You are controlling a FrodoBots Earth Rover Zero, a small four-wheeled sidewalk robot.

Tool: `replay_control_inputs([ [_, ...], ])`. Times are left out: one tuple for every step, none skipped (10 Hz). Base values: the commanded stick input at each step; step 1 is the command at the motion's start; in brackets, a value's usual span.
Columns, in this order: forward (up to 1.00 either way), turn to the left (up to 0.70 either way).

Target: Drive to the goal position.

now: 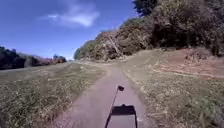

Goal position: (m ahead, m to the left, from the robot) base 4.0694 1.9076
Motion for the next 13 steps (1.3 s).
replay_control_inputs([
  [0.5, 0.0],
  [0.5, 0.0],
  [0.5, 0.0],
  [0.5, 0.0],
  [0.5, 0.0],
  [0.5, 0.0],
  [0.5, 0.0],
  [0.5, 0.0],
  [0.5, 0.0],
  [0.5, 0.0],
  [0.5, 0.0],
  [0.5, 0.0],
  [0.5, 0.0],
])
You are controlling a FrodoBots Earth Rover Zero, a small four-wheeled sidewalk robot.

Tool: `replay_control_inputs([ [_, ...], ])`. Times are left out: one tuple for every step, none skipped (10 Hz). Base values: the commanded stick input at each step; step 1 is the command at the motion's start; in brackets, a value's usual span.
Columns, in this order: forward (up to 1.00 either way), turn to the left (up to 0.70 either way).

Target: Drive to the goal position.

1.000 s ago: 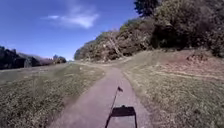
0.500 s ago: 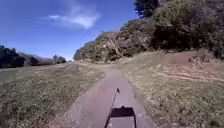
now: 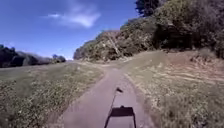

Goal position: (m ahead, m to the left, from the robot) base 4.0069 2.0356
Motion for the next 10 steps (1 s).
replay_control_inputs([
  [0.5, 0.0],
  [0.5, 0.0],
  [0.5, 0.0],
  [0.5, 0.0],
  [0.5, 0.0],
  [0.5, 0.0],
  [0.5, 0.0],
  [0.5, 0.0],
  [0.5, 0.0],
  [0.5, 0.0],
])
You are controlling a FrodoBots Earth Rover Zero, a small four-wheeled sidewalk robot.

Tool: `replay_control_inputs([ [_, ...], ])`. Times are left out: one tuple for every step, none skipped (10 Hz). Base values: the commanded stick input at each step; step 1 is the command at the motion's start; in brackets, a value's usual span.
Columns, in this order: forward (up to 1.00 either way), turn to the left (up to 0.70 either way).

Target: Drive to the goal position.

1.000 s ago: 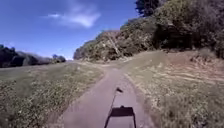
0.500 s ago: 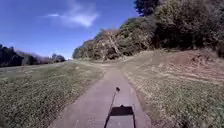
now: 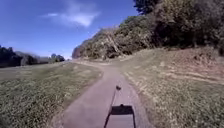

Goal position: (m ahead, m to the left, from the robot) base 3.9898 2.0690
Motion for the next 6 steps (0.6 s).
replay_control_inputs([
  [0.5, 0.0],
  [0.5, 0.0],
  [0.5, 0.0],
  [0.5, 0.0],
  [0.5, 0.0],
  [0.5, 0.0],
])
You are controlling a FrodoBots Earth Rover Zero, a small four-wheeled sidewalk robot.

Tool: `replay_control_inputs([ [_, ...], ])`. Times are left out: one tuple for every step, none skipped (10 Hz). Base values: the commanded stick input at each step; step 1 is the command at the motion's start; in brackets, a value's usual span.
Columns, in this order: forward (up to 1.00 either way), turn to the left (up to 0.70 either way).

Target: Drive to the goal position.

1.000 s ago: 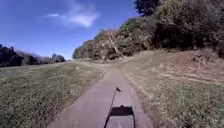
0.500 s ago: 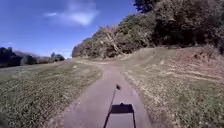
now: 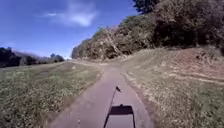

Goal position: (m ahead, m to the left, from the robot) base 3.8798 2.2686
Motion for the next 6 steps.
replay_control_inputs([
  [0.5, 0.0],
  [0.5, 0.0],
  [0.5, -0.38],
  [0.5, -0.39],
  [0.5, -0.06],
  [0.5, 0.0],
])
